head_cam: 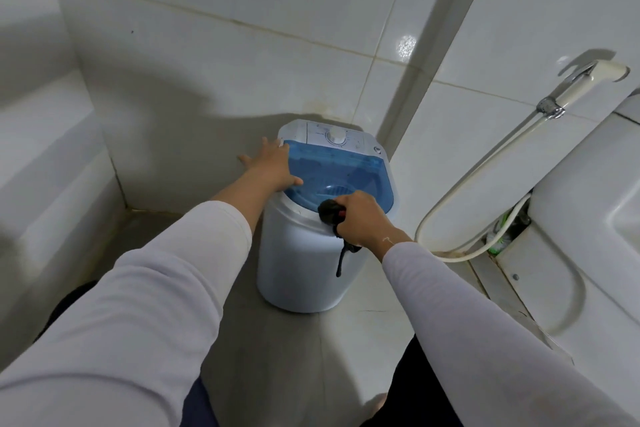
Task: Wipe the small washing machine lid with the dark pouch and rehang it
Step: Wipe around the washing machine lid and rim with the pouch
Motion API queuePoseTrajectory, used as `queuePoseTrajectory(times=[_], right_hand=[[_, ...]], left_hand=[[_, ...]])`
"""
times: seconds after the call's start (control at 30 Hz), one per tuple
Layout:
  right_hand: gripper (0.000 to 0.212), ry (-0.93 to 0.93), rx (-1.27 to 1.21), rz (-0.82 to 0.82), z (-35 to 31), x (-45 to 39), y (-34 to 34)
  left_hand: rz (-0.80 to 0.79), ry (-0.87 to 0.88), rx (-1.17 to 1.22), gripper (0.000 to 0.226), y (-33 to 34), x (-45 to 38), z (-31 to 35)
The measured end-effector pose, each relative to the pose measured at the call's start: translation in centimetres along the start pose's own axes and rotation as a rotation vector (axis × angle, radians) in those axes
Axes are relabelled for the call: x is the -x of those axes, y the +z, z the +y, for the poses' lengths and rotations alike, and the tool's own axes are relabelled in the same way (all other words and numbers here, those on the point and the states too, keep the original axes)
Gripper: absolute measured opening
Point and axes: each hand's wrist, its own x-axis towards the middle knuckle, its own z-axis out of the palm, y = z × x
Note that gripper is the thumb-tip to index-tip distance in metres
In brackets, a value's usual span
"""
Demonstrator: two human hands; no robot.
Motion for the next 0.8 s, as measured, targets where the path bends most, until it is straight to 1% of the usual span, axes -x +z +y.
queuePoseTrajectory(times=[0.1, 0.33, 0.43, 0.5, 0.53, 0.63, 0.7, 0.8], right_hand=[[0.027, -0.019, 0.086, 0.000, -0.7, -0.5, 0.3], [0.026, -0.076, 0.222, -0.022, -1.4, -0.5, 0.5], [0.032, -0.174, 0.240, -0.110, -1.4, -0.4, 0.1], [0.037, -0.225, 0.240, -0.146, -1.3, -0.5, -0.7], [0.039, -0.244, 0.234, -0.137, -1.2, -0.5, -1.3], [0.044, -0.301, 0.244, -0.093, -0.4, -1.5, -3.6], [0.048, -0.383, 0.303, -0.091, 0.0, -2.1, -5.2], [0.052, -0.549, 0.434, -0.109, 0.5, -2.6, -6.9]], left_hand=[[-0.032, 0.001, 0.010, 0.095, 0.6, 0.1, 0.0], [-0.013, 0.013, -0.026, 0.095, 0.3, 0.1, 0.2], [0.002, 0.015, 0.009, 0.093, 0.5, 0.2, 0.1], [0.025, 0.022, 0.071, 0.089, 0.7, 0.7, -0.3], [0.056, 0.021, 0.131, 0.086, 0.8, 1.0, -0.6], [0.199, -0.031, 0.378, 0.082, 2.0, 2.6, -2.1], [0.256, -0.061, 0.492, 0.087, 3.6, 3.8, -3.1], [0.211, -0.090, 0.563, 0.104, 6.5, 5.7, -4.2]])
